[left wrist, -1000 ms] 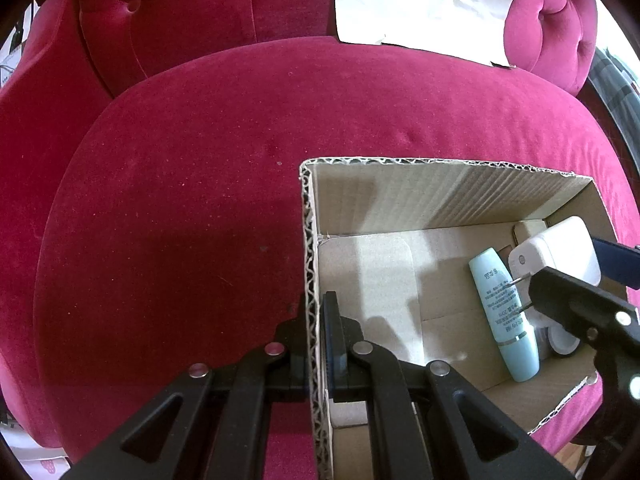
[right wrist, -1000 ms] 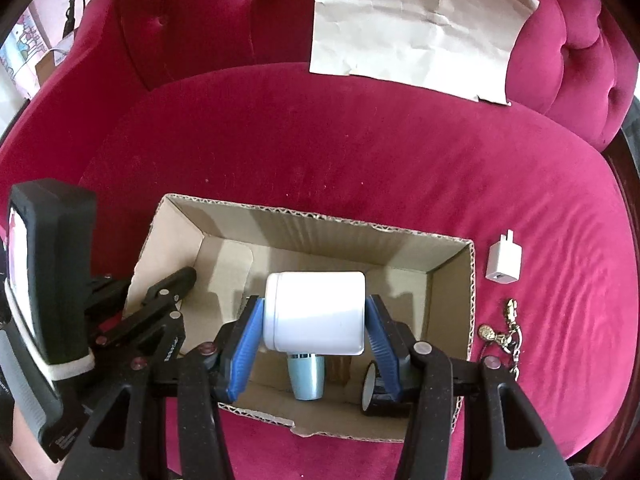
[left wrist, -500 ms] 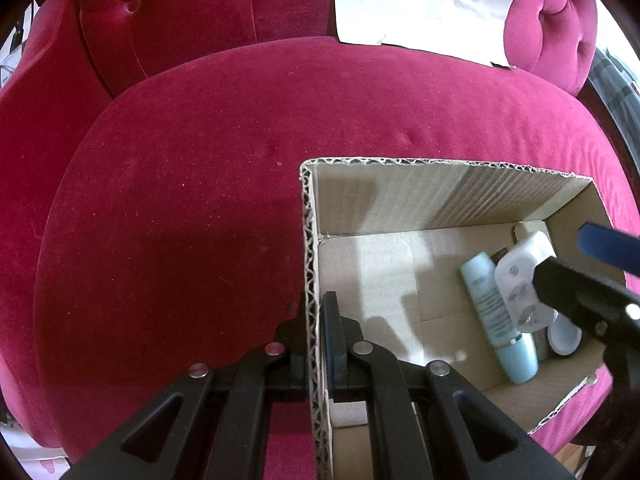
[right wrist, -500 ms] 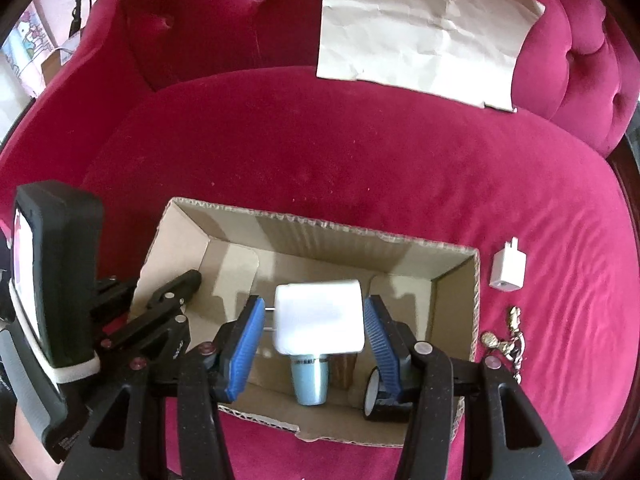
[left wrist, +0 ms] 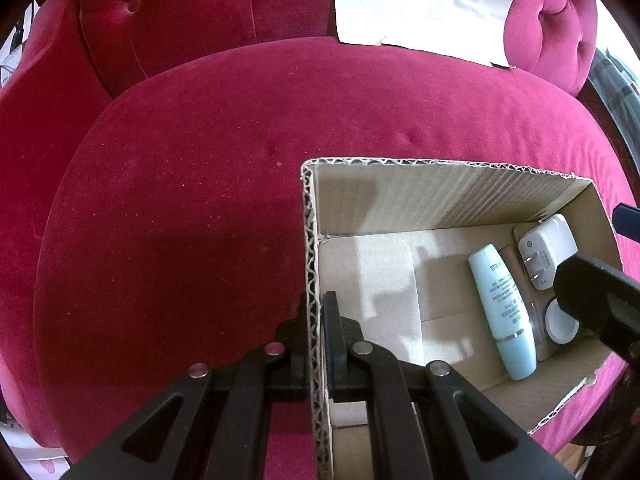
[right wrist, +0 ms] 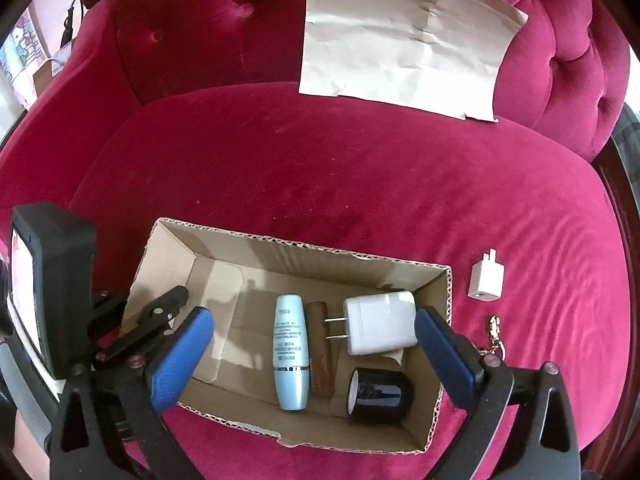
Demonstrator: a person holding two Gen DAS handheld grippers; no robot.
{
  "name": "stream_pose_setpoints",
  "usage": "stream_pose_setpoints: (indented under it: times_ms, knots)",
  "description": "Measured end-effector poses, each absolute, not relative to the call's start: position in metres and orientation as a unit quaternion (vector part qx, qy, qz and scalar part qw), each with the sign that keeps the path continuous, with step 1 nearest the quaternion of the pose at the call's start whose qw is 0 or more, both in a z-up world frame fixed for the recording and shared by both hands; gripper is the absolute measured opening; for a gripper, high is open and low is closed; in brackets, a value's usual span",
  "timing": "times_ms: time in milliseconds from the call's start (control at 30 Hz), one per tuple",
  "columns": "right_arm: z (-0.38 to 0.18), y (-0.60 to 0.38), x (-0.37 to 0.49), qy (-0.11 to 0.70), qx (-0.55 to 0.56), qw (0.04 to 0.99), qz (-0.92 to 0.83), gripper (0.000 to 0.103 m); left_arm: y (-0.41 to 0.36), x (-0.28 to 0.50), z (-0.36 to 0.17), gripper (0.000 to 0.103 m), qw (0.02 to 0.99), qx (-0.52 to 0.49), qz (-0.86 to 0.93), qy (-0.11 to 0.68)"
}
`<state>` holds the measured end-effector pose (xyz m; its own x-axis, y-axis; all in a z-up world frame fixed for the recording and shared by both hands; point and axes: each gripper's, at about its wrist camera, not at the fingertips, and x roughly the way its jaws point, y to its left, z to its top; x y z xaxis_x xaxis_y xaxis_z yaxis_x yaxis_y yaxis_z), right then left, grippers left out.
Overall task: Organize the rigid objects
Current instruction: 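Move the right tool to the small white plug and grasp it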
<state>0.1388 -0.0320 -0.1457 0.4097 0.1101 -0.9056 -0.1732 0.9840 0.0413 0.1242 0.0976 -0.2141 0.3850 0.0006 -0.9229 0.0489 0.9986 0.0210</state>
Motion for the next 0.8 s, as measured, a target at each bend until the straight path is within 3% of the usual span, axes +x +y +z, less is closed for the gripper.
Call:
stream_pose_setpoints:
  times_ms: [800]
  knots:
    - [-0.127,-0.097,0.150,0.519,-0.010,0.853,0.054,0.103,0.096,0.124,-0.212,0.005,0.832,0.024,-0.013,0.554]
